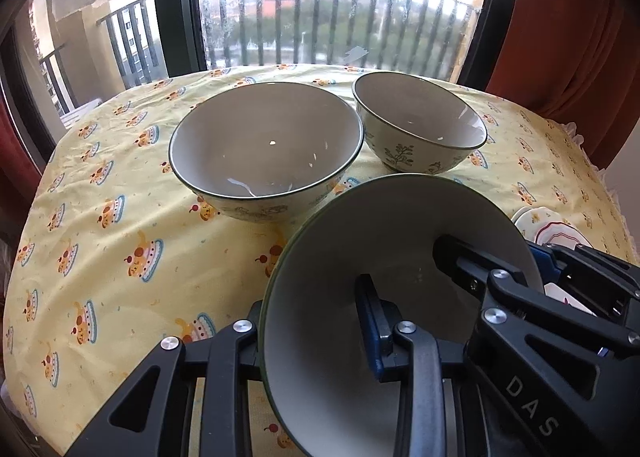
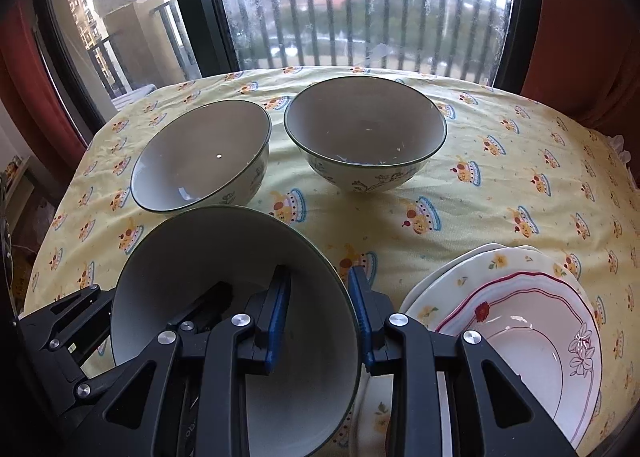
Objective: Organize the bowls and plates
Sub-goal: 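Carry the large cream bowl with both grippers beside the plate stack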
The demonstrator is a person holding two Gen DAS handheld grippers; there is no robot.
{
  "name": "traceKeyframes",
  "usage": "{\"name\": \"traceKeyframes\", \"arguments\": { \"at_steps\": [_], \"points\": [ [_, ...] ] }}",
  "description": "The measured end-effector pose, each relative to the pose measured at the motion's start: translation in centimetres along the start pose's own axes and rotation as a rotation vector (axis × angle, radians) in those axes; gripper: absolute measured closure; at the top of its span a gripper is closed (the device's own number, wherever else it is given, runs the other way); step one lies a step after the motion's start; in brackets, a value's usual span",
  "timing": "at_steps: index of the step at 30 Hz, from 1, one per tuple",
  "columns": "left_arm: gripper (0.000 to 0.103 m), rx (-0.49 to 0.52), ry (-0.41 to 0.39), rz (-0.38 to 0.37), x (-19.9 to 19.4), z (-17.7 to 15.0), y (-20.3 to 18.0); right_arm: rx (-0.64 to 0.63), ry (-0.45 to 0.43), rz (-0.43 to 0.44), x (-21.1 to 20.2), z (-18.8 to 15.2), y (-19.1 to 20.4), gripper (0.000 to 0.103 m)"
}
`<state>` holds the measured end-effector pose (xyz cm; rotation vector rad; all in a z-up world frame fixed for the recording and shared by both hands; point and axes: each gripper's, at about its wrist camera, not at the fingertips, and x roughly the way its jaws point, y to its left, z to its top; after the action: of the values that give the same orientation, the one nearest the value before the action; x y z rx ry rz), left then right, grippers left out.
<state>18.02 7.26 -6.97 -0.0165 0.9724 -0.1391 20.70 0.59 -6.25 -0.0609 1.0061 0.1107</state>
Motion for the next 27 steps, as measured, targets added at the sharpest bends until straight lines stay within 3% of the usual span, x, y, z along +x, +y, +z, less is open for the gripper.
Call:
{"name": "traceKeyframes", "arguments": {
  "at_steps": [18, 27],
  "points": [
    [0.071, -0.02, -0.034, 0.007, -3.4, -3.5, 0.2, -0.035, -0.033, 0.018, -3.6, -3.4, 2.2, 0.07],
    [0.071, -0.045, 0.036, 0.003, -1.3, -3.8, 0.7, -0.016, 0.058, 0.032, -1.3, -3.7, 1.9, 0.07]
  ]
}}
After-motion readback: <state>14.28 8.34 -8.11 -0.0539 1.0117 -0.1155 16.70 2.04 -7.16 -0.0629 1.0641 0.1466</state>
